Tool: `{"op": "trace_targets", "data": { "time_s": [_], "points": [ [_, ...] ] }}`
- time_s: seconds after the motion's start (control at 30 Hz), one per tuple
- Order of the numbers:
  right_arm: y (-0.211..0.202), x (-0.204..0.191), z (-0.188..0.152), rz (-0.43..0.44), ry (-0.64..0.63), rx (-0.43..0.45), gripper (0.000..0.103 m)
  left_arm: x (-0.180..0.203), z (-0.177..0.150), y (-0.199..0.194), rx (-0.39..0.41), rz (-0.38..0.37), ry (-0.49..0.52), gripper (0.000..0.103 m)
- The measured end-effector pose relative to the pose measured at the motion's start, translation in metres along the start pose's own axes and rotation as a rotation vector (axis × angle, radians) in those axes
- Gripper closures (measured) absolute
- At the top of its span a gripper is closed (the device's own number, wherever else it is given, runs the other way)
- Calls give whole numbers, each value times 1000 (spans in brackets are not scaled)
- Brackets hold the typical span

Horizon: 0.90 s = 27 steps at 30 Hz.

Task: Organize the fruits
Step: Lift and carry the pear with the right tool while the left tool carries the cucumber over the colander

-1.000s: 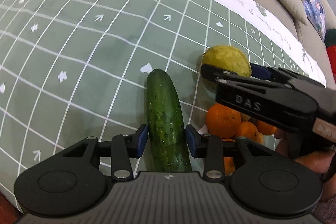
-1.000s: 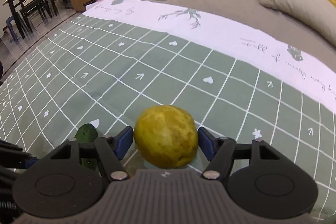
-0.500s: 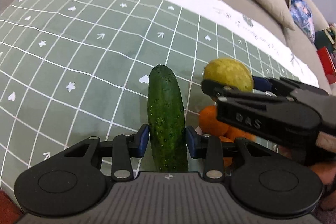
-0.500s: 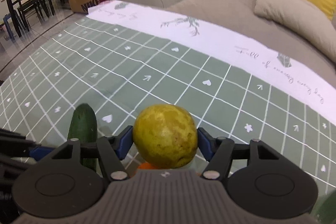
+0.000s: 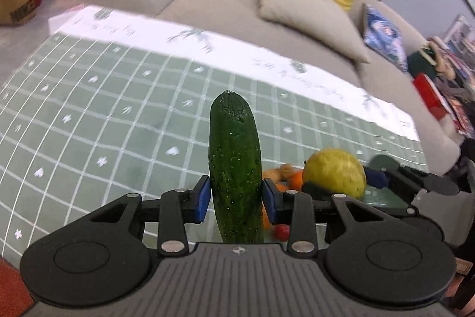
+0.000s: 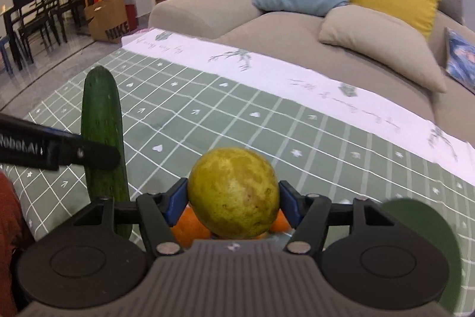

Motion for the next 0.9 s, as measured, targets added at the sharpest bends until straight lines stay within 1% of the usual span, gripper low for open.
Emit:
{"op": "trace_targets", "data": {
  "time_s": [0.2, 0.33, 0.47, 0.6, 0.7, 0.8, 0.9],
  "points": [
    [-50, 41, -12, -31, 35, 17, 42, 56, 10, -7, -5, -106, 59, 62],
    [-76, 76, -25, -72, 51, 11, 42, 100, 11, -7, -17, -180, 107, 62],
    [-89, 109, -40, -110, 73, -8, 42, 142, 8, 4, -43, -239, 159, 62],
    [-89, 137, -56, -138, 88, -44, 42, 181, 1, 25, -90, -297, 192, 62],
    [-85, 153, -71, -143, 95, -79, 42, 199, -10, 45, -137, -293, 212, 62],
    [-71, 165, -83, -138, 105, -113, 42, 207, -20, 67, -184, -273, 227, 62],
    [-55, 170, -93, -119, 85, -148, 42, 212, -29, 88, -251, -267, 238, 62]
  ]
}}
Point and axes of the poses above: each gripper's, at about its wrist camera, not at the fingertips, and y roughly the way its jaws point, x to its right, z to its top, the point moved 10 cm from there along y, roughly the way its jaws point, and after that the axes turned 2 degrees about x, right-handed, at the moved point
